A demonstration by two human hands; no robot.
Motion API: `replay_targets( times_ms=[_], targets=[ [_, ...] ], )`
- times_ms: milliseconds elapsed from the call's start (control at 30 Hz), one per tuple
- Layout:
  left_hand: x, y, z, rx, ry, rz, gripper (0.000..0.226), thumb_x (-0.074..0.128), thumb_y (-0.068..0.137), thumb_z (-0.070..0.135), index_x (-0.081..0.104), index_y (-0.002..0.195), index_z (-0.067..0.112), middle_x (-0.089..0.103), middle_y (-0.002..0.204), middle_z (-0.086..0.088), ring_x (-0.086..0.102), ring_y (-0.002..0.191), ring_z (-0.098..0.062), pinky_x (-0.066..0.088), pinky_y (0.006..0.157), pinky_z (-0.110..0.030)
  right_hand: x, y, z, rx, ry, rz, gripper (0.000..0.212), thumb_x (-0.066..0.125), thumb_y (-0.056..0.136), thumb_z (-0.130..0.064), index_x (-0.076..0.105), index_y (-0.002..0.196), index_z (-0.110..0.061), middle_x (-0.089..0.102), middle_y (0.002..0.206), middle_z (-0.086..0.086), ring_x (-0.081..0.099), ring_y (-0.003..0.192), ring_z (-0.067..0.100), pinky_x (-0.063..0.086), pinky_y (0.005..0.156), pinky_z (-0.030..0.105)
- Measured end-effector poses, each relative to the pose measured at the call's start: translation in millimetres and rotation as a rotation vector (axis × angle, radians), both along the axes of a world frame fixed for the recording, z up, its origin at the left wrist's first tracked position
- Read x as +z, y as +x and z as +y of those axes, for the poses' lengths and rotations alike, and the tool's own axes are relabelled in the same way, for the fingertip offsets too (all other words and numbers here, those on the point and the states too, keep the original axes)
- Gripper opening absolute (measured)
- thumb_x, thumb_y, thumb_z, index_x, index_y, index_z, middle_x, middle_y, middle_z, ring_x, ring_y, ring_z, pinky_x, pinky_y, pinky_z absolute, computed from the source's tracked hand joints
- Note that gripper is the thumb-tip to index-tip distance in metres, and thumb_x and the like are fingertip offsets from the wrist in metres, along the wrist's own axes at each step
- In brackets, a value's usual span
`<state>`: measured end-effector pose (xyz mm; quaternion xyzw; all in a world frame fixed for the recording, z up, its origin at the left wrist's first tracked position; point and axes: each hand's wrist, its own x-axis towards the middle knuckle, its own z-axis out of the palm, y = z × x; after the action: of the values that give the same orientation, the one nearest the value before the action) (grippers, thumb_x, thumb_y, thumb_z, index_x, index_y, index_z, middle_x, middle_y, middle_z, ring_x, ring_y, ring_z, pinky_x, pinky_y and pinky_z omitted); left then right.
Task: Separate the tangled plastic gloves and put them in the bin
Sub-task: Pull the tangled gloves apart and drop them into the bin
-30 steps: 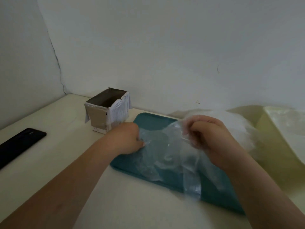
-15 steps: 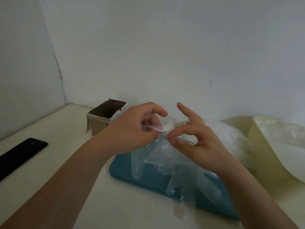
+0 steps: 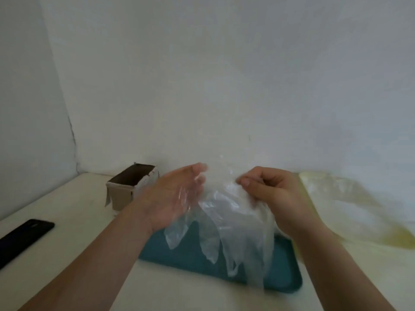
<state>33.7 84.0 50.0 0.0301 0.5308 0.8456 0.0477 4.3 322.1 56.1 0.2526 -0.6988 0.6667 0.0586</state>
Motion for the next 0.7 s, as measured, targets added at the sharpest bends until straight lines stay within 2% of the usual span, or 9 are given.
replay_targets(
  times_ms=[100,167,233,300,367,400,433,533,700],
  targets=[
    [-4.7,3.8,27.2,-0.171,-0.138,-0.02,0.02,0.085,0.085,0.019,0.082,0.103,0.011,0.071,0.091,-0.006,0.064,0.084,-0.023,0.057,0.077,-0.037,11.0,2.1,19.4,-0.071,0.06,-0.025,0.008,0.074,0.089,-0.004,0.076,0.083,0.001,0.062,0.059,0.016,0.053,0.053,0.022,0.045,0.053,0.03],
    [0.0,-2.9,47.0,-0.129,-0.213,-0.039,0.012,0.079,0.087,0.017,0.083,0.097,0.011,0.069,0.08,-0.003,0.059,0.067,-0.017,0.053,0.06,-0.028,21.1,1.3,38.2,-0.111,0.135,-0.023,0.01,0.076,0.091,-0.009,0.077,0.086,0.0,0.072,0.077,0.022,0.064,0.067,0.025,0.055,0.064,0.039],
    [5.7,-15.9,65.0,-0.082,-0.254,-0.061,0.012,0.074,0.093,0.015,0.083,0.099,0.011,0.064,0.072,0.0,0.057,0.059,-0.012,0.051,0.051,-0.024,33.8,0.5,66.1,-0.18,0.211,-0.006,0.012,0.076,0.092,-0.017,0.078,0.09,-0.006,0.077,0.094,0.016,0.069,0.083,0.023,0.058,0.083,0.044],
    [10.1,-30.0,78.2,-0.07,-0.278,-0.057,0.013,0.072,0.096,0.015,0.083,0.101,0.013,0.064,0.075,0.001,0.06,0.064,-0.011,0.054,0.055,-0.026,46.3,-0.8,96.2,-0.259,0.28,-0.02,0.012,0.075,0.094,-0.024,0.079,0.092,-0.013,0.078,0.096,0.011,0.072,0.085,0.023,0.06,0.083,0.048],
    [14.8,-42.5,95.2,-0.068,-0.229,-0.036,0.013,0.07,0.097,0.013,0.083,0.096,0.012,0.07,0.083,-0.001,0.068,0.073,-0.015,0.058,0.06,-0.03,54.9,-2.6,125.8,-0.339,0.3,-0.057,0.012,0.071,0.097,-0.023,0.077,0.095,-0.013,0.077,0.089,0.009,0.071,0.069,0.027,0.06,0.058,0.041],
    [19.0,-47.1,106.0,-0.069,-0.182,-0.031,0.014,0.067,0.099,0.011,0.08,0.094,0.011,0.073,0.089,-0.004,0.071,0.079,-0.018,0.061,0.064,-0.032,55.7,-5.7,138.9,-0.395,0.293,-0.076,0.012,0.068,0.099,-0.023,0.076,0.095,-0.014,0.077,0.084,0.009,0.064,0.056,0.025,0.051,0.045,0.033],
    [24.4,-49.4,115.7,-0.072,-0.137,-0.025,0.015,0.063,0.101,0.009,0.077,0.094,0.011,0.075,0.093,-0.007,0.073,0.085,-0.022,0.062,0.07,-0.035,53.5,-10.6,149.2,-0.454,0.289,-0.084,0.013,0.067,0.099,-0.025,0.074,0.094,-0.016,0.075,0.078,0.009,0.054,0.047,0.021,0.041,0.041,0.026],
    [43.6,-53.1,135.3,-0.088,-0.081,0.025,0.017,0.056,0.105,0.006,0.071,0.096,0.008,0.078,0.1,-0.014,0.075,0.095,-0.032,0.062,0.09,-0.045,39.9,-32.3,168.3,-0.611,0.37,-0.077,0.019,0.064,0.098,-0.03,0.072,0.087,-0.018,0.072,0.066,0.006,0.039,0.041,0.013,0.032,0.042,0.021],
    [87.4,-40.3,134.3,-0.145,-0.23,0.246,0.01,0.063,0.099,0.011,0.072,0.103,0.009,0.077,0.116,-0.015,0.073,0.116,-0.032,0.059,0.101,-0.048,28.3,-67.8,188.5,-0.696,0.537,-0.123,0.024,0.063,0.097,-0.026,0.068,0.082,-0.007,0.069,0.066,0.006,0.061,0.052,0.017,0.045,0.047,0.025]
  ],
)
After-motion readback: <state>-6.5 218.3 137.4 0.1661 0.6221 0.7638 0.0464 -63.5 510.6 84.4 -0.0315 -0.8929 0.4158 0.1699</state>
